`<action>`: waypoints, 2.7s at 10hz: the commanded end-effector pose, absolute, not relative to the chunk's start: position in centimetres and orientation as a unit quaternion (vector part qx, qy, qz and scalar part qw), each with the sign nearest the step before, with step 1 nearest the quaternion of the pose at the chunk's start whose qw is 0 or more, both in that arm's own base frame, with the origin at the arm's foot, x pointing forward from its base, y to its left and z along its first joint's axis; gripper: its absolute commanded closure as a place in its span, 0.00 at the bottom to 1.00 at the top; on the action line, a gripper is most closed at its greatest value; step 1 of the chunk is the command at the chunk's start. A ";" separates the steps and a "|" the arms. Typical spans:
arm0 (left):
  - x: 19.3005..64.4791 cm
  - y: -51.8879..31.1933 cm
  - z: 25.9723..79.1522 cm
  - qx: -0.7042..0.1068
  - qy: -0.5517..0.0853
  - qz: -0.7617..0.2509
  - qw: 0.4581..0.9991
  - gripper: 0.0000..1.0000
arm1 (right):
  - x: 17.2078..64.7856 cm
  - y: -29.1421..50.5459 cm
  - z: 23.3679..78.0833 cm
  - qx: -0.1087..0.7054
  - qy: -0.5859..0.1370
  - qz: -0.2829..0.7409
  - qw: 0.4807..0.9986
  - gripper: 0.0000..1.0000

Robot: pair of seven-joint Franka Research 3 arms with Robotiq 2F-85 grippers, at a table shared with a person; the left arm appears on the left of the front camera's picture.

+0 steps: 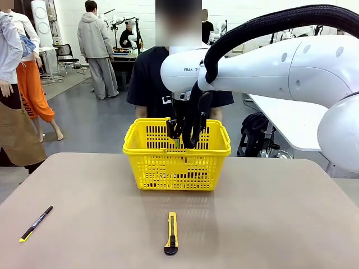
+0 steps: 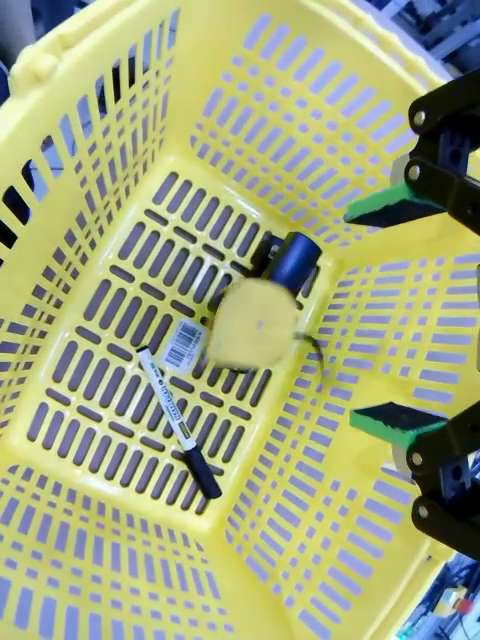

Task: Place the items the person wants into the basket.
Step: Pick up the item the person points to and place it in the Market Basket.

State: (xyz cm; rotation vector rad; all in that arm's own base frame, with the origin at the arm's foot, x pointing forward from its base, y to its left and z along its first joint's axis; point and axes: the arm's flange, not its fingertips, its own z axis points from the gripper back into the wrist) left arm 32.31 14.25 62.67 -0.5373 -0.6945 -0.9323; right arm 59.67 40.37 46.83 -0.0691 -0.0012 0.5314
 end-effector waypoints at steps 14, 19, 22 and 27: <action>32.3 14.3 62.6 -0.252 -0.325 -0.442 0.797 0.00 | 40.9 30.9 60.9 -0.014 -0.090 0.181 0.979 0.00; 32.3 14.3 62.6 -0.252 -0.325 -0.442 0.797 0.00 | 33.3 21.3 57.7 0.055 -0.101 0.100 0.988 0.00; 32.3 14.3 62.6 -0.252 -0.325 -0.442 0.797 0.00 | 33.2 18.5 57.1 0.058 -0.094 0.065 0.992 0.00; 32.3 14.3 62.6 -0.252 -0.325 -0.442 0.797 0.00 | 33.6 17.7 57.1 0.043 -0.085 0.046 0.994 0.00</action>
